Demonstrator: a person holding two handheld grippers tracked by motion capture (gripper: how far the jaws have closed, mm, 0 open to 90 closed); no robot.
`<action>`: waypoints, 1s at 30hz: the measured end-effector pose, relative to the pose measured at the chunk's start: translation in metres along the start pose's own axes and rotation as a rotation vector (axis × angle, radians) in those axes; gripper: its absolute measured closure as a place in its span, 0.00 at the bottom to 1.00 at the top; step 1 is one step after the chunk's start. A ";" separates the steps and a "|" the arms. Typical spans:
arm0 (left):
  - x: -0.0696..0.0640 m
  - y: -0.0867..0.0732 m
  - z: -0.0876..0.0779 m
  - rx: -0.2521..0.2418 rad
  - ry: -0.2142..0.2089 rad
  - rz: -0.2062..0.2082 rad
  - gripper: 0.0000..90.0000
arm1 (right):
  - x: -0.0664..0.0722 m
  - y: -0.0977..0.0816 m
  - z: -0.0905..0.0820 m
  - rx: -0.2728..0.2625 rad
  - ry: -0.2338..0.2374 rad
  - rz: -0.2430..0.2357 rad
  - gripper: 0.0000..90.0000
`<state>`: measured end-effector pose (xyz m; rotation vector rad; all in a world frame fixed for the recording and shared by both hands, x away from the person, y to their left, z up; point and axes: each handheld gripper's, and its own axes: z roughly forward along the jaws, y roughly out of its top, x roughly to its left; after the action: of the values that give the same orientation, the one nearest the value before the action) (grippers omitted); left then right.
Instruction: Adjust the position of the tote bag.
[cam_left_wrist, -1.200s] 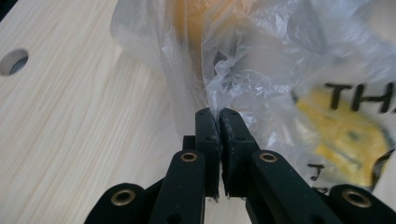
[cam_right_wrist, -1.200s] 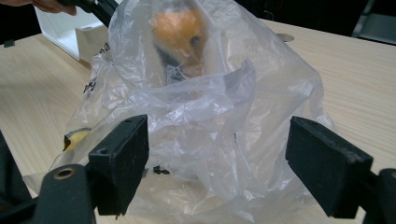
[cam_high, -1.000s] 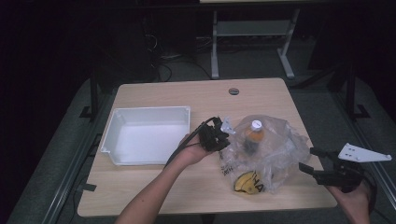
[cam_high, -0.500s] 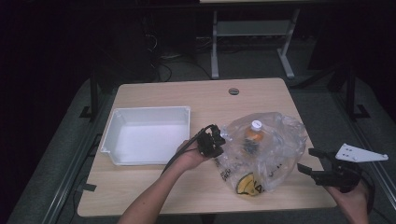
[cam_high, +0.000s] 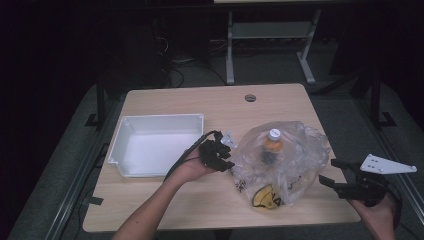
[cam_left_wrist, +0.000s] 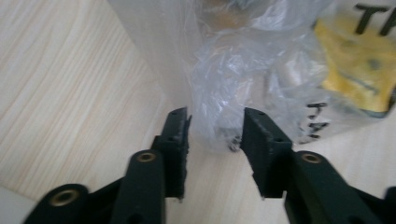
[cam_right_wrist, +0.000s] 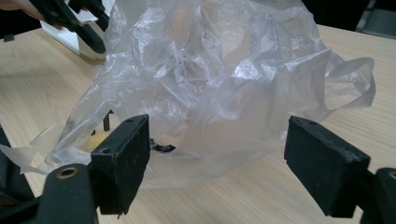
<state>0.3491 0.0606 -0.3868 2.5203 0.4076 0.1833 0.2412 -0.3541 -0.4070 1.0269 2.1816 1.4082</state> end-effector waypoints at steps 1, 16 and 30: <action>0.000 0.000 -0.004 -0.009 0.000 -0.002 0.65 | 0.000 0.000 0.000 0.000 0.000 0.001 0.24; -0.013 0.041 -0.022 -0.124 -0.026 0.038 0.35 | 0.000 0.000 0.002 0.003 0.000 0.002 0.24; -0.016 0.067 0.011 -0.013 0.060 0.056 0.77 | -0.002 -0.001 -0.001 -0.008 0.005 0.005 0.24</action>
<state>0.3527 -0.0034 -0.3584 2.5196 0.3588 0.2825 0.2412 -0.3561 -0.4076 1.0282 2.1768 1.4215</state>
